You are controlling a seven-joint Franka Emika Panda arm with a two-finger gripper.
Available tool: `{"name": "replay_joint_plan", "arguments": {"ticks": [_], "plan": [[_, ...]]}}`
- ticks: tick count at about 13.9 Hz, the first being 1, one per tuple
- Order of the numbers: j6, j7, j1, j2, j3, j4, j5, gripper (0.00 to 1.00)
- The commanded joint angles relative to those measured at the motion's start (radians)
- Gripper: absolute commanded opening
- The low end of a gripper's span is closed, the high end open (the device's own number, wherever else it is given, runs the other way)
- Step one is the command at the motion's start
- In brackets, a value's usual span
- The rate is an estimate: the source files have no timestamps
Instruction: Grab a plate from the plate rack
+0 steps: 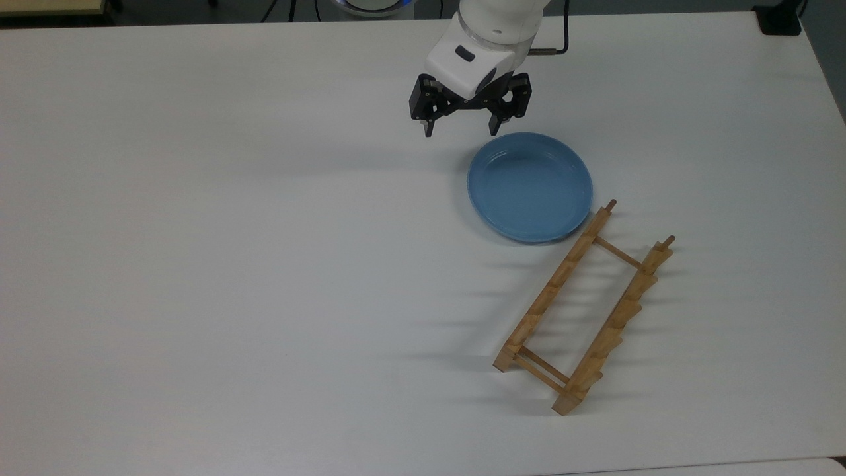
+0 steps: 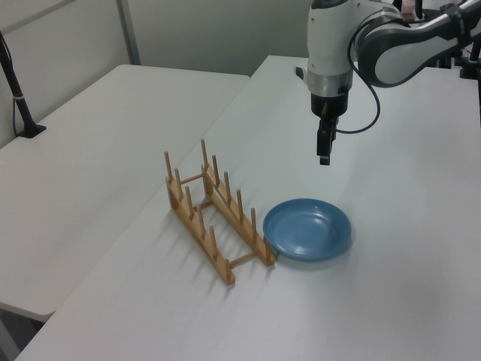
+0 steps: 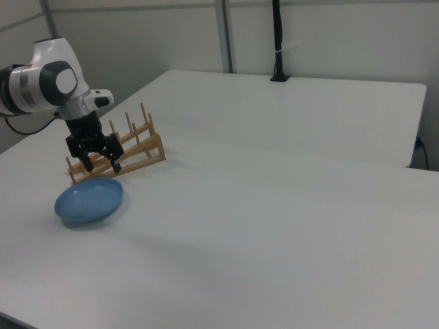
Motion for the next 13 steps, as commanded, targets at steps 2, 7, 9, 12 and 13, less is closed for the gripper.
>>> {"name": "replay_joint_plan", "arguments": {"ticks": [2, 7, 9, 12, 13], "plan": [[-0.069, 0.020, -0.031, -0.047, -0.002, 0.013, 0.051, 1.00], [-0.173, 0.038, -0.088, -0.061, -0.028, 0.130, 0.082, 1.00], [-0.231, 0.032, -0.106, -0.067, -0.049, 0.189, 0.084, 1.00], [-0.239, -0.005, -0.111, -0.105, -0.114, 0.197, 0.084, 1.00], [-0.239, -0.020, -0.110, -0.119, -0.138, 0.197, 0.084, 1.00]]}}
